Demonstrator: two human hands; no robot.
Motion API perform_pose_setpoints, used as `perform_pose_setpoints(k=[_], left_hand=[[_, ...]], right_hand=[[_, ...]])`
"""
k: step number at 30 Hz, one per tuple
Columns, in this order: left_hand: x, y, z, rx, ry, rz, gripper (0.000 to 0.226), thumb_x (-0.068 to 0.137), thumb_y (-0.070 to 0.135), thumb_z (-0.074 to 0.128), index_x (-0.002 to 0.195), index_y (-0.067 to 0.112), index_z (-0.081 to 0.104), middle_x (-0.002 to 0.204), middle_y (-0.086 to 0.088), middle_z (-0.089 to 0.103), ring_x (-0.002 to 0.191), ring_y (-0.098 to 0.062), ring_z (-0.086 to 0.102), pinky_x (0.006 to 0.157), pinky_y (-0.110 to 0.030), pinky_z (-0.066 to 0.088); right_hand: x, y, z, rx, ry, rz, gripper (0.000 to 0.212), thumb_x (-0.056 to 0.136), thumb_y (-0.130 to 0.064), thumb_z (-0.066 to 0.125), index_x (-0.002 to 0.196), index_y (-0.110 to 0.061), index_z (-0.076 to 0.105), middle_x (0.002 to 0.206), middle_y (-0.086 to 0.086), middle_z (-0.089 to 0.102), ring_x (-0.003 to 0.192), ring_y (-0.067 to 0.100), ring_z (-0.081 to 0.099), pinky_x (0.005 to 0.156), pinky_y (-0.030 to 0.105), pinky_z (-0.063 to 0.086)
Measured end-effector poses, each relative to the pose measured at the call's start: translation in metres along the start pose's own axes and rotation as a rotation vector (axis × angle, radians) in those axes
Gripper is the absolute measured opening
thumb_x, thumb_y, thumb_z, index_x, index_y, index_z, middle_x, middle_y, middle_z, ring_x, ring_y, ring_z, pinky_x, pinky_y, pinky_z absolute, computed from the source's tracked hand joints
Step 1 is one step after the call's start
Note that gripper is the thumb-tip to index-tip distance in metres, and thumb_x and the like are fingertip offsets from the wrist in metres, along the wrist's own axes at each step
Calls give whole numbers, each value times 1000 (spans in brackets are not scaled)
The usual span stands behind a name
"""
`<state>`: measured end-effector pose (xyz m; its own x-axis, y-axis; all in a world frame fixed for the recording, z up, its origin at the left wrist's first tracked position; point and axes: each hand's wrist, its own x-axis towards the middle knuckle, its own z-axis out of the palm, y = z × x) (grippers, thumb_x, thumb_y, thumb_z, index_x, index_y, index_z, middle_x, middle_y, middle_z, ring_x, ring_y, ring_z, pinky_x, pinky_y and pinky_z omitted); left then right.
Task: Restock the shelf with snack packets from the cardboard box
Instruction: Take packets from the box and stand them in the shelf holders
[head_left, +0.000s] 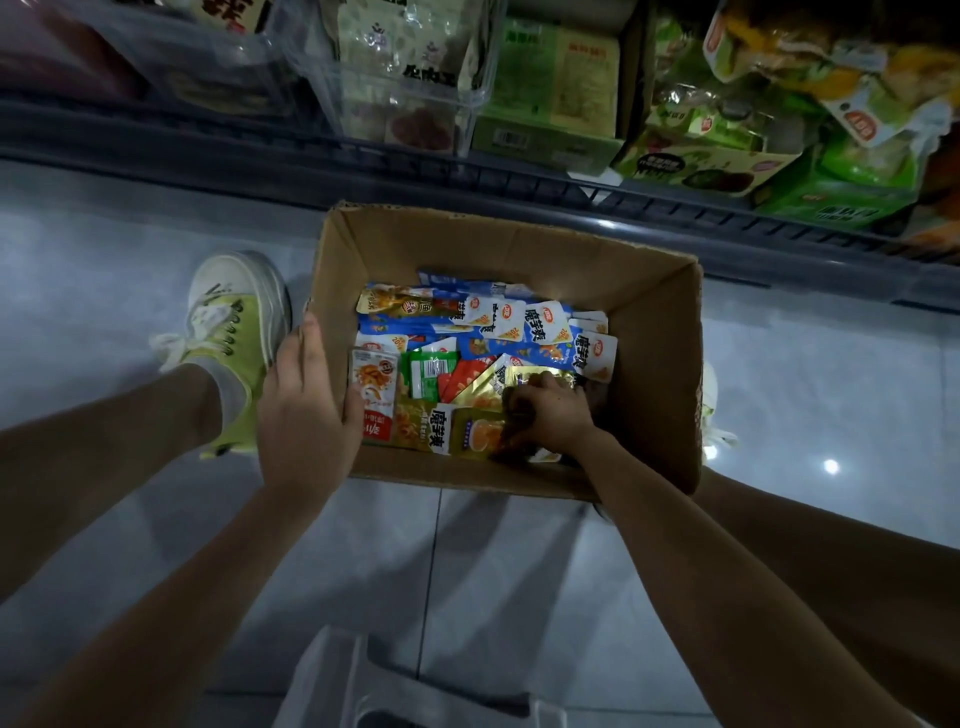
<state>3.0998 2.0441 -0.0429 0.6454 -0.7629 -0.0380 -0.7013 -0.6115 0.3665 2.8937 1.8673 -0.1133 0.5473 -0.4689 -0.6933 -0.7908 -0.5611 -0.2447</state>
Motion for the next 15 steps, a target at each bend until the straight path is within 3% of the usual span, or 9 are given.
perform_pose_setpoints(k=[3, 6, 8, 11, 15], left_hand=[[1, -2, -1, -9, 1, 4, 70, 89, 26, 51, 146, -1, 23, 131, -26, 46, 108, -40, 53, 84, -49, 49], [0, -2, -3, -30, 2, 19, 68, 88, 27, 49, 145, -4, 27, 128, -27, 48, 107, -41, 52, 85, -50, 48], [2, -1, -7, -6, -11, 16, 67, 86, 26, 50, 142, -6, 31, 126, -28, 50, 108, -42, 52, 88, -50, 46], [8, 8, -18, 29, -16, -34, 64, 82, 29, 45, 137, -5, 40, 125, -27, 53, 112, -43, 50, 95, -51, 40], [12, 35, -46, -23, 58, 30, 56, 86, 36, 45, 129, 0, 50, 125, -23, 55, 116, -40, 50, 98, -48, 39]], right_hand=[[3, -5, -2, -91, 91, -21, 36, 84, -39, 66, 118, -28, 61, 132, 2, 50, 125, 27, 41, 104, 41, 24], [1, -4, -6, 54, 162, -20, 10, 85, -31, 67, 94, -29, 64, 119, -1, 59, 121, 23, 44, 103, 40, 24], [-4, -2, -14, 383, 154, -7, 19, 84, -19, 69, 76, -28, 54, 101, -2, 62, 109, 21, 53, 98, 39, 38], [-19, -9, -38, 942, 139, -63, 32, 80, 6, 69, 70, -16, 48, 77, -1, 57, 81, 15, 60, 68, 21, 51], [-42, -28, -77, 1135, 154, -146, 33, 76, 17, 66, 72, -11, 50, 70, 7, 47, 66, 9, 58, 60, 14, 51]])
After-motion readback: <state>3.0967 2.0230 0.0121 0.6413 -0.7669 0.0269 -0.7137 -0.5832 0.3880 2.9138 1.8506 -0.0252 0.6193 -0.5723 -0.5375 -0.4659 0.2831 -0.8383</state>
